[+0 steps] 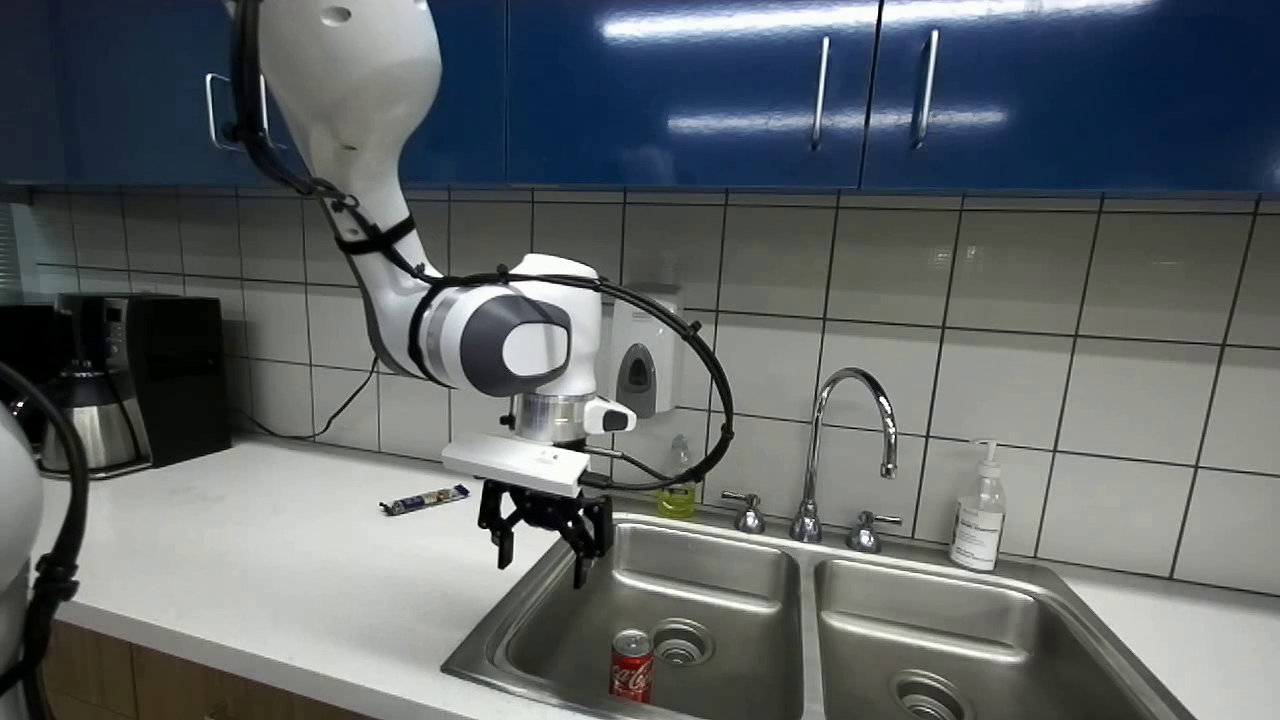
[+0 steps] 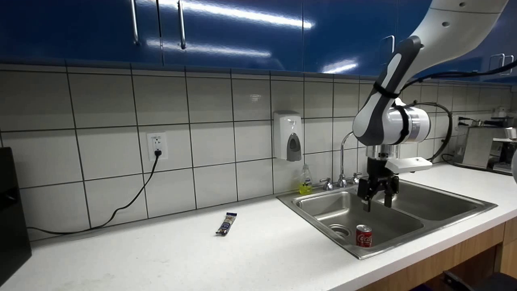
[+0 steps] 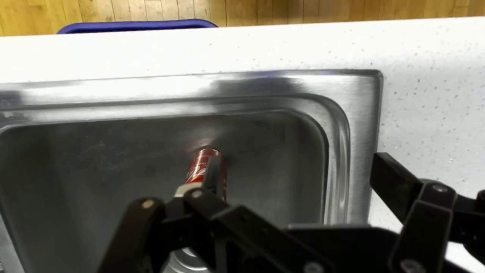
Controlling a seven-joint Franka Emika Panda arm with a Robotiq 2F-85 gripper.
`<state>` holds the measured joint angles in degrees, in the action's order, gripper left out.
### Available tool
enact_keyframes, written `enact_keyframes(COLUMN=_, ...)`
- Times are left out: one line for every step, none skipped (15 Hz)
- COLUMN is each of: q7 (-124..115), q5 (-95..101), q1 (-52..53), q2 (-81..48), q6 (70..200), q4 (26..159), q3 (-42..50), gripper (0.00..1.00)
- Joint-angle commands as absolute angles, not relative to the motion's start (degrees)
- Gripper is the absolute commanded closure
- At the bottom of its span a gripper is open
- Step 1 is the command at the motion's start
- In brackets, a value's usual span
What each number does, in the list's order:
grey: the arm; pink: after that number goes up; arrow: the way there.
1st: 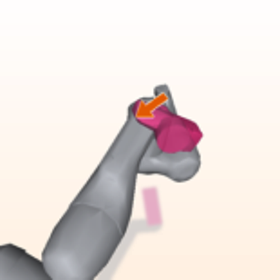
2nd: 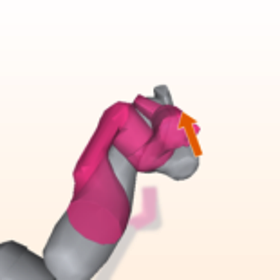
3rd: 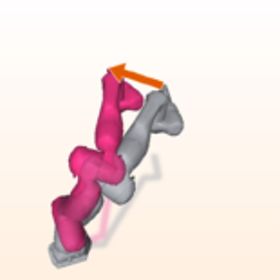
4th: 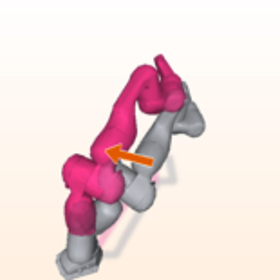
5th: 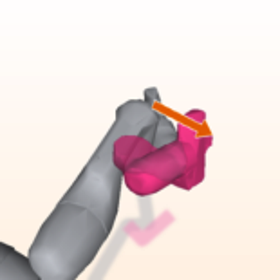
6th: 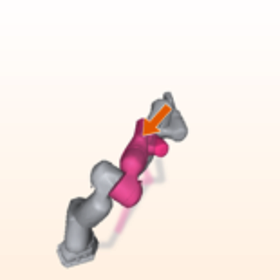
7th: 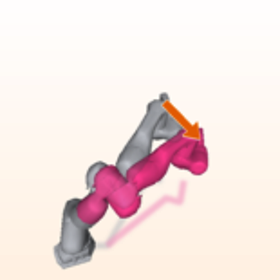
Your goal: Put the red can in the sink on the left.
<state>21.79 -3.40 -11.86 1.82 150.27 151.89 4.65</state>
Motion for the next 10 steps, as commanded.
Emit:
enact_keyframes(q7=23.9, q5=-2.4, q1=-9.8, q2=12.1, q6=146.7, q4=158.5, q3=6.4, gripper=0.00)
enact_keyframes(q7=23.8, q5=-2.1, q1=-9.4, q2=14.3, q6=145.7, q4=159.9, q3=6.7, gripper=0.00)
enact_keyframes(q7=23.7, q5=-1.8, q1=-9.0, q2=16.5, q6=144.4, q4=161.1, q3=7.1, gripper=0.00)
enact_keyframes(q7=22.7, q5=-0.4, q1=-8.9, q2=18.6, q6=143.1, q4=162.3, q3=7.1, gripper=0.00)
enact_keyframes(q7=21.7, q5=1.1, q1=-8.9, q2=20.6, q6=141.9, q4=163.3, q3=7.1, gripper=0.00)
enact_keyframes(q7=21.9, q5=0.9, q1=-8.5, q2=19.8, q6=138.6, q4=159.6, q3=7.5, gripper=0.00)
enact_keyframes(q7=21.9, q5=0.1, q1=-8.0, q2=15.6, q6=143.2, q4=160.0, q3=7.9, gripper=0.00)
enact_keyframes(q7=21.9, q5=0.5, q1=-7.8, q2=17.0, q6=141.7, q4=159.8, q3=8.1, gripper=0.00)
enact_keyframes(q7=21.8, q5=0.6, q1=-7.8, q2=18.0, q6=140.7, q4=159.5, q3=8.3, gripper=0.00)
enact_keyframes(q7=21.8, q5=0.6, q1=-7.7, q2=18.5, q6=140.4, q4=159.4, q3=8.3, gripper=0.00)
